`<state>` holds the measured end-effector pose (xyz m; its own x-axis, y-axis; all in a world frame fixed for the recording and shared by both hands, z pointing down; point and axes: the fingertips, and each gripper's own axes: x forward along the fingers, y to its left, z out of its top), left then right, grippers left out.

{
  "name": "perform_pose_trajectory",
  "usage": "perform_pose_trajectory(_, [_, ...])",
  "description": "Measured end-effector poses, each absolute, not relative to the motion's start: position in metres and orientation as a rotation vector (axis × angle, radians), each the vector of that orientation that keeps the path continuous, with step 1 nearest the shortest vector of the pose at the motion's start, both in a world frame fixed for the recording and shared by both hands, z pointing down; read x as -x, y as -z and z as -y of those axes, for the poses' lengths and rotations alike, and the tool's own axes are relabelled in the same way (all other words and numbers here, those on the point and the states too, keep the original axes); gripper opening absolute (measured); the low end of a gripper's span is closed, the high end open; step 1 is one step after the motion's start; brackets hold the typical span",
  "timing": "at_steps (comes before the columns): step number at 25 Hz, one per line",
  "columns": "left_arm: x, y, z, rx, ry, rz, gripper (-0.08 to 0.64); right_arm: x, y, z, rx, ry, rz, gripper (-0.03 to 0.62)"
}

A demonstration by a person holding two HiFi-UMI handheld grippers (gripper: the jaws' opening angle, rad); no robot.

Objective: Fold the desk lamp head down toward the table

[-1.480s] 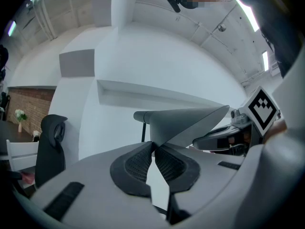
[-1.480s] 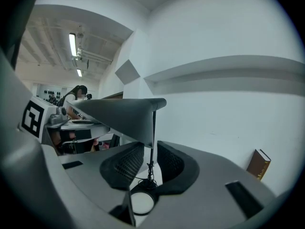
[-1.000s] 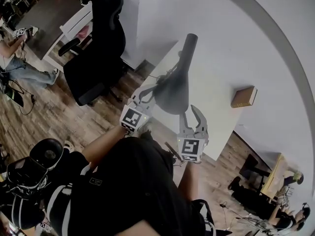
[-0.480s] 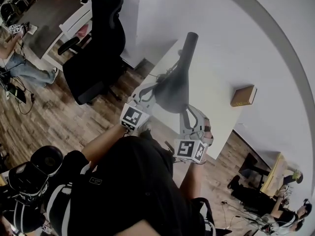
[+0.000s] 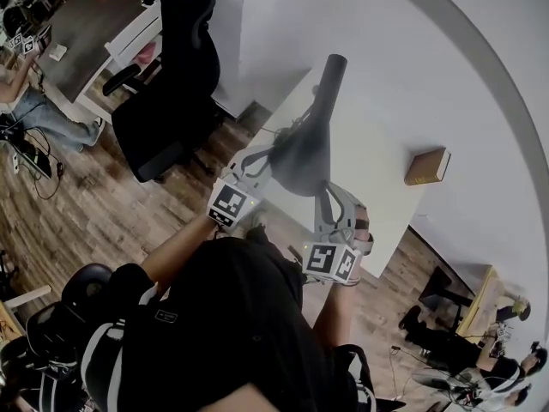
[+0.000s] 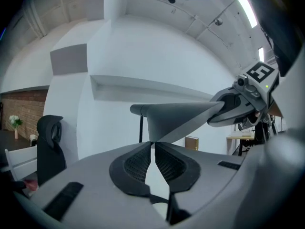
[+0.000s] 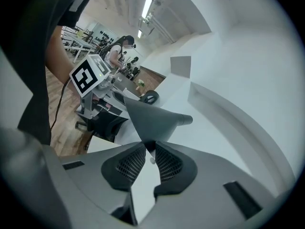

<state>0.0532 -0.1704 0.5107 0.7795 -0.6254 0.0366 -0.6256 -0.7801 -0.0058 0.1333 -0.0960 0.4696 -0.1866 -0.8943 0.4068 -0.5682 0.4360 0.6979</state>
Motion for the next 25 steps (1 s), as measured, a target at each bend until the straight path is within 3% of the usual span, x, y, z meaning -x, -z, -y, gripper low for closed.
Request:
perform_pose_trajectory(4, [-0.035,-0.521,0.155,-3.011,-0.154,0.999,0.047,-0.132,-0.471,0.096,-1.241,0.507,1.876,0.077])
perform_pose_trajectory(7, [-0.025,-0.516,0.138,-3.14,-0.251,0.933,0.177,-0.133,-0.47,0.095,-1.247,0.505,1.878,0.077])
perform_pose_trajectory(10, [-0.022,-0.505,0.125,-3.283,-0.409,0.886,0.208,-0.134,-0.47,0.097,-1.252,0.505,1.878,0.077])
perform_pose_trajectory(15, [-0.033,-0.48,0.11,-3.53,-0.59,0.852,0.23,-0.134,-0.472,0.097,-1.261,0.503,1.875,0.077])
perform_pose_trajectory(19, [-0.044,-0.462,0.106,-3.616,-0.561,0.851,0.23,-0.134,-0.471,0.097,-1.259,0.508,1.867,0.075])
perform_pose_trajectory(25, [-0.055,-0.461,0.11,-3.696,-0.66,0.822,0.198,-0.135,-0.471,0.098,-1.262,0.509,1.865,0.075])
